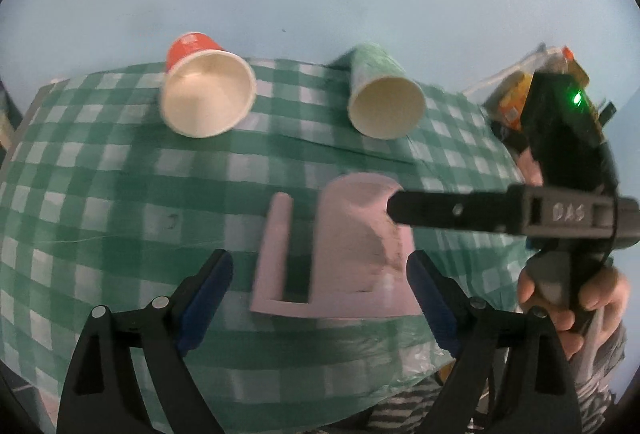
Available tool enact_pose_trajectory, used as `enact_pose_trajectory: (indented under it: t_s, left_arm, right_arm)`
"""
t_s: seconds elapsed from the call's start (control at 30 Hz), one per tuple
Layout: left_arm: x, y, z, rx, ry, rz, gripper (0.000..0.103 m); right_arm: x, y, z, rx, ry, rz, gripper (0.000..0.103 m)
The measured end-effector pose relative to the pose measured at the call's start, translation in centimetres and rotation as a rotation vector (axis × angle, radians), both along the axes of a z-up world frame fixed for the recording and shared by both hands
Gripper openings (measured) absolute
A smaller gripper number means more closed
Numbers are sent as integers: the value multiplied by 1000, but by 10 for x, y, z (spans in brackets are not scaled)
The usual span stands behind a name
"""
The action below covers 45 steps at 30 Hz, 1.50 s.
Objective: Flip cup upside down
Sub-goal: 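Lift the pink mug with the right gripper and rotate it base-up, then lower the pink mug onto the cloth rim-down and open the right gripper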
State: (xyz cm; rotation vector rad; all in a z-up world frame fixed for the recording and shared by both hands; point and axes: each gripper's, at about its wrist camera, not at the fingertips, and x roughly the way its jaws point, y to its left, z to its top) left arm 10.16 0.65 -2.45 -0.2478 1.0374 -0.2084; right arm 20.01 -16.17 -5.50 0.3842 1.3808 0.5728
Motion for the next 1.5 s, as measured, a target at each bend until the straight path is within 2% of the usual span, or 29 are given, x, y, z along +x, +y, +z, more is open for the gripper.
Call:
enact_pose_trajectory:
  t_s: [0.27, 0.37, 0.6, 0.67, 0.7, 0.93, 1.03, 1.2, 1.3, 1.5]
  left_arm:
    - [4, 37, -13, 16, -4, 99, 90]
    - [6, 47, -22, 0, 15, 125, 90]
    - [12, 53, -36, -15, 31, 136, 90]
    - [12, 53, -37, -21, 30, 134, 90]
    - [12, 53, -37, -22, 29, 136, 90]
    - [9, 55, -32, -12, 3, 156, 90]
    - [6, 55, -28, 9, -17, 169, 90]
    - [-1, 54, -21, 8, -43, 177, 90]
    - [-7, 51, -15, 46, -79, 188, 90]
    - [-16, 45, -11, 102, -114, 194, 90]
  right_arm:
    - [4, 23, -16, -16, 67, 28, 92]
    - [5, 28, -20, -30, 86, 35, 92]
    - [10, 33, -29, -53, 132, 40, 91]
    - [10, 32, -29, -54, 132, 37, 89]
    - [10, 32, -29, -56, 127, 35, 80]
    - [6, 27, -25, -1, 74, 38, 75]
    - [-2, 26, -10, -5, -3, 54, 74]
    - [-22, 25, 17, -63, -186, 85, 74]
    - [-33, 25, 29, -101, -293, 80, 74]
    - [-60, 37, 54, -288, -630, 72, 74]
